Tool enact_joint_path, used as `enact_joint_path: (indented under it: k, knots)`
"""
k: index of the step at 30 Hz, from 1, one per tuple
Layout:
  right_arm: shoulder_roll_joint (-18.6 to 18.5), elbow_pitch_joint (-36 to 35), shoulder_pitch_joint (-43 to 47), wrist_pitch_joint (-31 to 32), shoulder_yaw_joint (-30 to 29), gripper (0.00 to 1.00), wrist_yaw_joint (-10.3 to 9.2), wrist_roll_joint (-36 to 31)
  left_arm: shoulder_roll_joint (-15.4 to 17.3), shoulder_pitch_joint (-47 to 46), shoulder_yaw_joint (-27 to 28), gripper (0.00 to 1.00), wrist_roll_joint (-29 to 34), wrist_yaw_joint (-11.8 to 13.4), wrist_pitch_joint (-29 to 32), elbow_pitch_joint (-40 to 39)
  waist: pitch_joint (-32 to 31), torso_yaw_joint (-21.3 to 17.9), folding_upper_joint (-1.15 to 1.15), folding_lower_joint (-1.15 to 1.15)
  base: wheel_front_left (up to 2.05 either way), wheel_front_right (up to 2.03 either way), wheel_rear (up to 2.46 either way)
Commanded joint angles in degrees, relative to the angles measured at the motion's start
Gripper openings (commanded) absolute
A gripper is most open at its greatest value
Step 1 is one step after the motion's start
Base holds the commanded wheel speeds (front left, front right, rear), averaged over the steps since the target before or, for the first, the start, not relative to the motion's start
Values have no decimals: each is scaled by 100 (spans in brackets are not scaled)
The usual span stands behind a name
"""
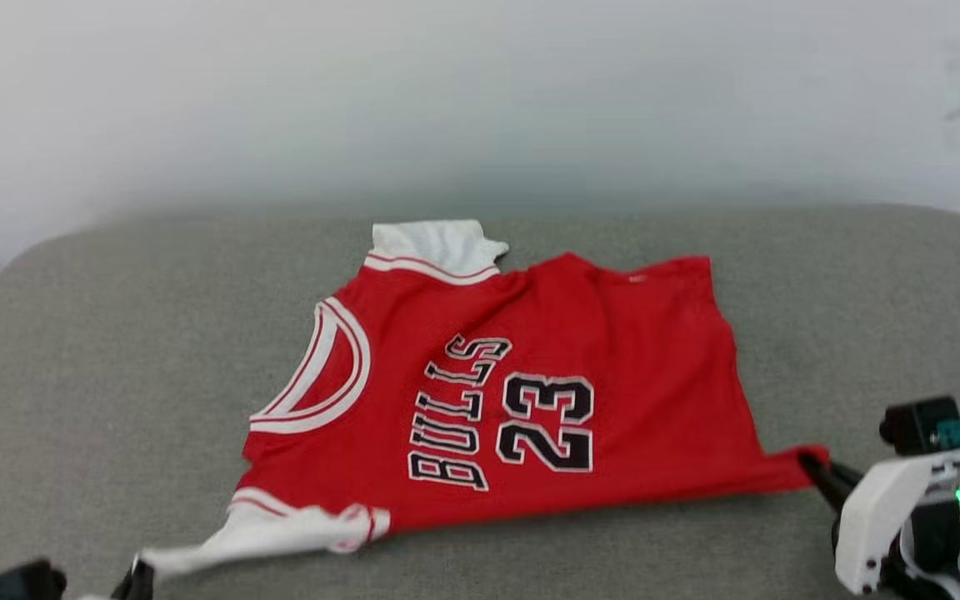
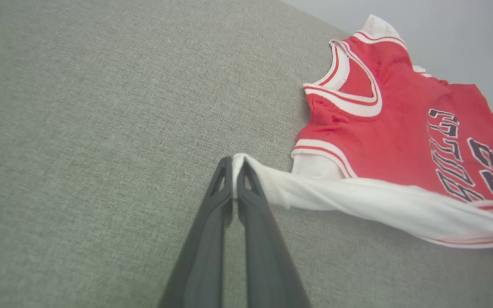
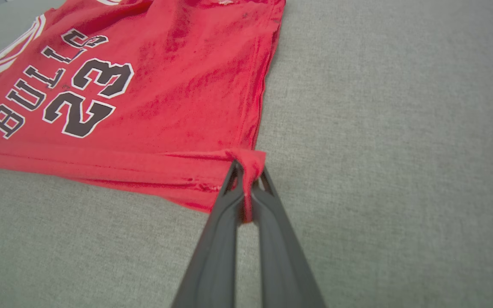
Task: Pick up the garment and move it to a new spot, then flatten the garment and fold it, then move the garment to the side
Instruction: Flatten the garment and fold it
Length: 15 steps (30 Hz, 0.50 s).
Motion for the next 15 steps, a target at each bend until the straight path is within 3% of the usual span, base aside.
enact_joint_path:
  k: [1, 5, 9, 12, 15]
  knots:
    - [-103, -115, 205, 65, -146, 0, -30, -52, 223, 371, 157, 0, -45, 263, 32, -208, -95, -54, 0, 3, 0, 0, 0]
    - [-36, -706, 971, 351, -561, 0, -31, -203, 510, 1384, 364, 0, -195, 911, 205, -1555, -131, 8, 0, 3, 0, 0, 0]
    - [100, -1339, 1559, 782, -1020, 0, -30, -348, 750, 1878, 492, 0, -171, 1378, 345, -2617, -118, 103, 0, 3, 0, 0, 0]
    - [272, -1776, 1737, 1122, -1256, 0, -25, -487, 853, 1824, 452, 0, -91, 1494, 458, -3096, -70, 115, 0, 3, 0, 0, 0]
    - [478, -1994, 1660, 1458, -1375, 0, -22, -610, 913, 1435, 299, 0, 23, 1428, 617, -3248, 14, 99, 0, 3, 0, 0, 0]
